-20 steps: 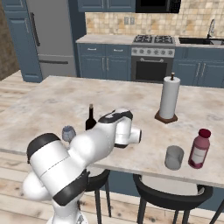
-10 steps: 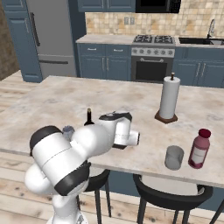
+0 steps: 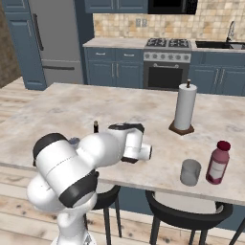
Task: There is a wine glass and glass cup on the dining counter. Place the wine bottle next to the wine glass and the juice bottle next to the glass cup.
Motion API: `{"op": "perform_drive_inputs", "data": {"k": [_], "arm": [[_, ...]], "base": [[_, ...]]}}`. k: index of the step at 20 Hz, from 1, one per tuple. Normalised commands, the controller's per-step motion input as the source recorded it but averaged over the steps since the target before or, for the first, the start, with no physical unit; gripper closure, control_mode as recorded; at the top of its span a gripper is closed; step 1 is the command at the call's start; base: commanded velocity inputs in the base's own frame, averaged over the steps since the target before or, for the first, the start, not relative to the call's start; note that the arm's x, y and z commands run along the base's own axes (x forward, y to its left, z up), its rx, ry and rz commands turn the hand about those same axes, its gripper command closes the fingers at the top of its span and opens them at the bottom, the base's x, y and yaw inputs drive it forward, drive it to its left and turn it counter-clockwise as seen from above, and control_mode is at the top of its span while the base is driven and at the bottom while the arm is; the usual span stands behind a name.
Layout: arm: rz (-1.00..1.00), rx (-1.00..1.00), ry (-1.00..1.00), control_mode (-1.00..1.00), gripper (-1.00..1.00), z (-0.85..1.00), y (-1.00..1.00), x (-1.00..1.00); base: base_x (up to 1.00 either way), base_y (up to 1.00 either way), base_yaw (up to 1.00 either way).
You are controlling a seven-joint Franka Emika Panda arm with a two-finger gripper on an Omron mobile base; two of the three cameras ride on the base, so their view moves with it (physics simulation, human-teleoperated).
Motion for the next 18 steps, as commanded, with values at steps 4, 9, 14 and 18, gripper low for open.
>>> {"op": "perform_drive_inputs", "data": {"k": [4, 9, 14, 18], "arm": [[0.0, 0.0, 0.0, -1.0, 1.0, -0.19, 0.05, 0.0], [0.0, 0.0, -0.01, -1.0, 1.0, -0.21, 0.13, 0.0], [0.0, 0.0, -0.02, -1.0, 1.0, -0.27, 0.21, -0.04], [0.0, -0.01, 0.0, -1.0, 1.0, -0.29, 0.21, -0.04]], "base": [[0.0, 0.0, 0.0], [0.0, 0.0, 0.0], [0.0, 0.0, 0.0], [0.0, 0.0, 0.0]]}}
